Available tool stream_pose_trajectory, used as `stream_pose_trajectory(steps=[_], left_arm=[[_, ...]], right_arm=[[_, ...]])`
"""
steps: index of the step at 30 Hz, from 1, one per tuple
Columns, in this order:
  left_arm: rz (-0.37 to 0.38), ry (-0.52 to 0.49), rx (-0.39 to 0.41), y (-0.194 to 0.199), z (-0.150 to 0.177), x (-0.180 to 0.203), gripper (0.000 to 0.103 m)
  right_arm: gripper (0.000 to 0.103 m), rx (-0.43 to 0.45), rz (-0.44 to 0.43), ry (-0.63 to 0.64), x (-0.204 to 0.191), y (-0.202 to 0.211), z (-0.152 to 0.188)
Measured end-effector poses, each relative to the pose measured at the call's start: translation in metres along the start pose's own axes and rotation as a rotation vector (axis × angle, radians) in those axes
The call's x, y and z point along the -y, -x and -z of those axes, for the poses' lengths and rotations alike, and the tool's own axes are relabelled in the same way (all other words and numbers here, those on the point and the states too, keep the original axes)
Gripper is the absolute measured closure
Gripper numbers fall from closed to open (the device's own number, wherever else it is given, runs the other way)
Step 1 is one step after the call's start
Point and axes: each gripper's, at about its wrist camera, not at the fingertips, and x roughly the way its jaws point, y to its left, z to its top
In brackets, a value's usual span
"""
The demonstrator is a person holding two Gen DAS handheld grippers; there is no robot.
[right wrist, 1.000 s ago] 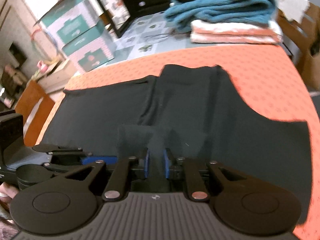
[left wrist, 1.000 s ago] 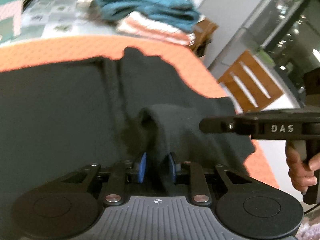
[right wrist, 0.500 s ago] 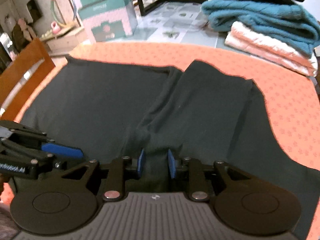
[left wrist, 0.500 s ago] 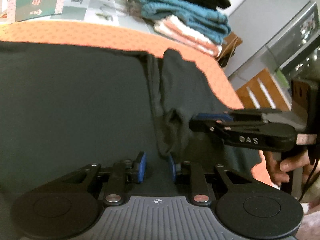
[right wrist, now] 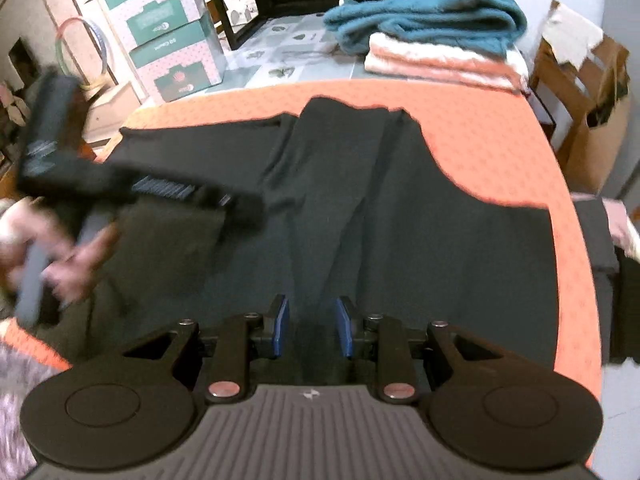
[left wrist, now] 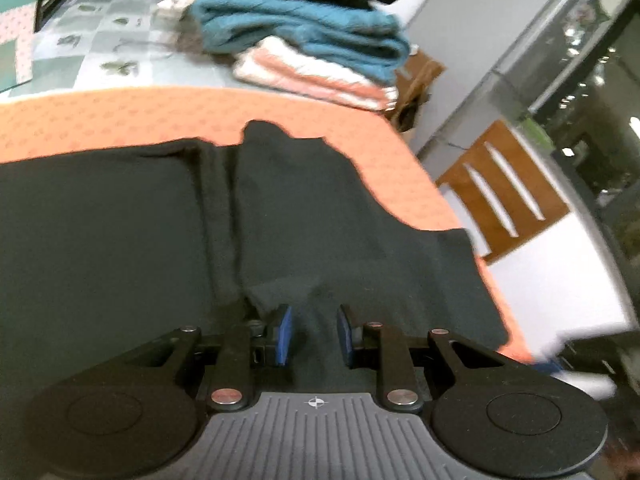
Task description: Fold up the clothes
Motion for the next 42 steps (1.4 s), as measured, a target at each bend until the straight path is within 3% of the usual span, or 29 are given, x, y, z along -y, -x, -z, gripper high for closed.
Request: stream_pose_trajectory(steps=[7,11,18,23,28,33,35,38,40,42], left_arm=[[0.045,0.146,0.005,-0.001,0.002,-0.029,0.081],[0.078,0.103,0.02,0.026,0.007,-0.019,0.074],[0.056,-0.223,-0.028,0.072,0.064,0.034,0.072],[0.068,-0.398,-0.062,0.087,0.101,0.068,0.067],[0.059,-0.576,-0.077,0.082,0.119,0.1,0.057],[0.029,-0.723,-0.106,0.063,0.132,0.125,0.054],[0.016,-0.732,-0.103,0.057,0.134,0.127,0.054],[-0.004,-0.708,-0.093,0.052,0.133,0.127,0.058],[-0.02,-0.689,-0.087,0.052,0.133,0.126,0.078],[-0.018,-0.677,-0.084,0.055,0.133,0.125,0.087]], right_arm=[[0.073,-0.063,-0.005,-0.047,-0.011,-0.009,0.048],[0.073,-0.069,0.01,-0.046,-0.016,-0.004,0.062],[0.073,-0.022,0.022,-0.023,-0.017,0.024,0.076],[0.073,-0.021,0.034,-0.036,-0.017,0.028,0.087],[0.073,-0.015,0.036,-0.038,-0.018,0.03,0.094],[0.073,-0.004,0.049,-0.036,-0.017,0.029,0.096],[0.073,0.001,0.052,-0.041,-0.015,0.029,0.098],[0.073,0.008,0.05,-0.043,-0.014,0.03,0.099],[0.073,0.012,0.049,-0.045,-0.014,0.031,0.1],[0.073,0.017,0.048,-0.046,-0.013,0.031,0.1]])
